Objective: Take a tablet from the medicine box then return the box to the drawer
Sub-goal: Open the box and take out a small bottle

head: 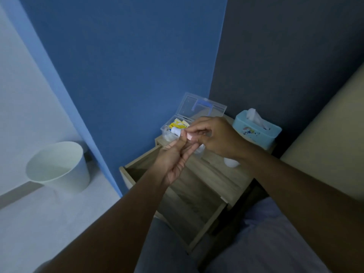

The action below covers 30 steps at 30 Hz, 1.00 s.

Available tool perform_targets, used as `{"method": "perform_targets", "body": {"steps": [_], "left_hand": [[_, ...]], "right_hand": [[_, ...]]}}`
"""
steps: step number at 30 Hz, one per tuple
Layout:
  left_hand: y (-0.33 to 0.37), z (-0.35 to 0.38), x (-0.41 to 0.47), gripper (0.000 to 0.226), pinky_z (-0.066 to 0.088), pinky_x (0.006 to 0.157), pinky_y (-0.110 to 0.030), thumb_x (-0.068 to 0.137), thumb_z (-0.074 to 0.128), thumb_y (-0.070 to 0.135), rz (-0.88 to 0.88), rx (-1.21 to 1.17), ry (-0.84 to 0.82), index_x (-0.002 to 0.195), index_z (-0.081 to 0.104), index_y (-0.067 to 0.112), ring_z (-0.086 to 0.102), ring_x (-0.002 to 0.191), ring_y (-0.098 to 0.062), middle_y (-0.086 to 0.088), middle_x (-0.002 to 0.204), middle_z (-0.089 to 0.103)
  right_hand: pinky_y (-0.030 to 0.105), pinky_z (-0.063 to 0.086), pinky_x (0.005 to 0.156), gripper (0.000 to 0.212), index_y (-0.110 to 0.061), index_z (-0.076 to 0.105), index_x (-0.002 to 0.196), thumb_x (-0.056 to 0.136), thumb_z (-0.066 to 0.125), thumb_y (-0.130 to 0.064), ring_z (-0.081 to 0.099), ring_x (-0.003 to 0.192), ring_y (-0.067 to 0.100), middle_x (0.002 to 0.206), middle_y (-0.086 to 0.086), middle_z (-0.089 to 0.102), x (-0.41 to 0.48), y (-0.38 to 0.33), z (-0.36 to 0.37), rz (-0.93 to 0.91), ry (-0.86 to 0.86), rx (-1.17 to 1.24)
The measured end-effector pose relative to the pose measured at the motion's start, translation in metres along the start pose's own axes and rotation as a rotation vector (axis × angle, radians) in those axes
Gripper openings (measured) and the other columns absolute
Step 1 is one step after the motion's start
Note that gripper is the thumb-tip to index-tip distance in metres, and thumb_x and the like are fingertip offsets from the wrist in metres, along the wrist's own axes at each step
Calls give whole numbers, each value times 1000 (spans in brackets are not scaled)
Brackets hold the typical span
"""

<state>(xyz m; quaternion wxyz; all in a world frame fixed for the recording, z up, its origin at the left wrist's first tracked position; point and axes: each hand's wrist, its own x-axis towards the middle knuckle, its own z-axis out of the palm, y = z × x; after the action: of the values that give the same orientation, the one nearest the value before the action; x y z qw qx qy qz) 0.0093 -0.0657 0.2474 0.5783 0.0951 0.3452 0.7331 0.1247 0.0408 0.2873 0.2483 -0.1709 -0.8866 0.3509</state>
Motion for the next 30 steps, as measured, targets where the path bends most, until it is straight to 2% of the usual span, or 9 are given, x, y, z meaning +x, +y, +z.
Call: {"method": "perform_targets", "body": {"steps": [5, 8, 10, 12, 14, 17, 20, 24, 30], "left_hand": [[0, 2, -12, 46, 56, 92, -29, 96, 55, 23, -12, -60, -15, 129, 55, -10, 62, 118, -25, -25, 132, 60], [-2, 3, -13, 36, 60, 84, -25, 98, 52, 18, -21, -55, -70, 122, 60, -8, 71, 106, -22, -22, 120, 69], [-4, 4, -11, 33, 60, 82, -24, 100, 49, 17, -16, -53, -106, 119, 60, -7, 73, 102, -20, -18, 114, 73], [-8, 3, -9, 38, 59, 82, -23, 99, 51, 21, -8, -47, -105, 121, 59, -9, 73, 102, -19, -18, 114, 73], [-13, 0, -7, 40, 60, 79, -23, 96, 56, 23, -7, -41, -66, 118, 60, -9, 74, 98, -20, -20, 111, 73], [-17, -7, -2, 32, 60, 83, -25, 93, 60, 22, -18, -10, -20, 106, 69, -5, 74, 94, -19, -19, 108, 73], [-21, -11, 5, 25, 59, 87, -27, 96, 56, 13, -27, 24, -9, 101, 70, -8, 72, 101, -21, -21, 114, 71], [-28, -18, 13, 56, 51, 99, -32, 94, 59, 24, -67, 86, -21, 132, 48, -16, 57, 127, -31, -30, 135, 56], [-46, -33, 30, 38, 57, 92, -33, 88, 60, 15, -119, -21, -75, 122, 58, -2, 71, 106, -29, -25, 118, 69]], "right_hand": [[22, 51, 97, 47, -14, 67, 127, 83, 80, -21, 64, 117, 3, 125, -5, 70, -7, -7, -10, 195, -120, 256], [22, 54, 83, 55, -31, 76, 106, 68, 73, -71, 66, 92, -5, 104, -14, 72, -6, -11, -9, 205, 52, -127], [27, 56, 68, 56, -30, 79, 85, 65, 65, -81, 65, 71, -2, 80, -10, 73, -5, -11, -9, 161, 116, -282], [30, 58, 68, 44, -27, 81, 86, 71, 72, -67, 68, 72, 0, 74, -10, 75, -5, -9, -12, 123, 57, -221], [17, 54, 70, 30, -26, 80, 103, 78, 78, -43, 67, 78, -6, 86, -18, 74, -6, -5, -17, 82, -63, -108], [5, 45, 74, 51, -34, 69, 122, 73, 81, -41, 61, 91, -16, 105, -27, 69, -8, 1, -20, 123, -152, -89], [8, 44, 71, 47, -32, 75, 112, 70, 81, -55, 61, 83, -17, 100, -19, 74, -8, 7, -16, 135, -76, -246], [17, 50, 70, 26, -22, 80, 100, 79, 81, -38, 66, 80, 1, 86, -5, 77, -11, 13, -13, 107, -124, -278], [24, 55, 92, 41, -13, 72, 118, 80, 78, 2, 69, 100, 12, 110, -1, 72, -23, 32, -19, 166, -52, -42]]}}
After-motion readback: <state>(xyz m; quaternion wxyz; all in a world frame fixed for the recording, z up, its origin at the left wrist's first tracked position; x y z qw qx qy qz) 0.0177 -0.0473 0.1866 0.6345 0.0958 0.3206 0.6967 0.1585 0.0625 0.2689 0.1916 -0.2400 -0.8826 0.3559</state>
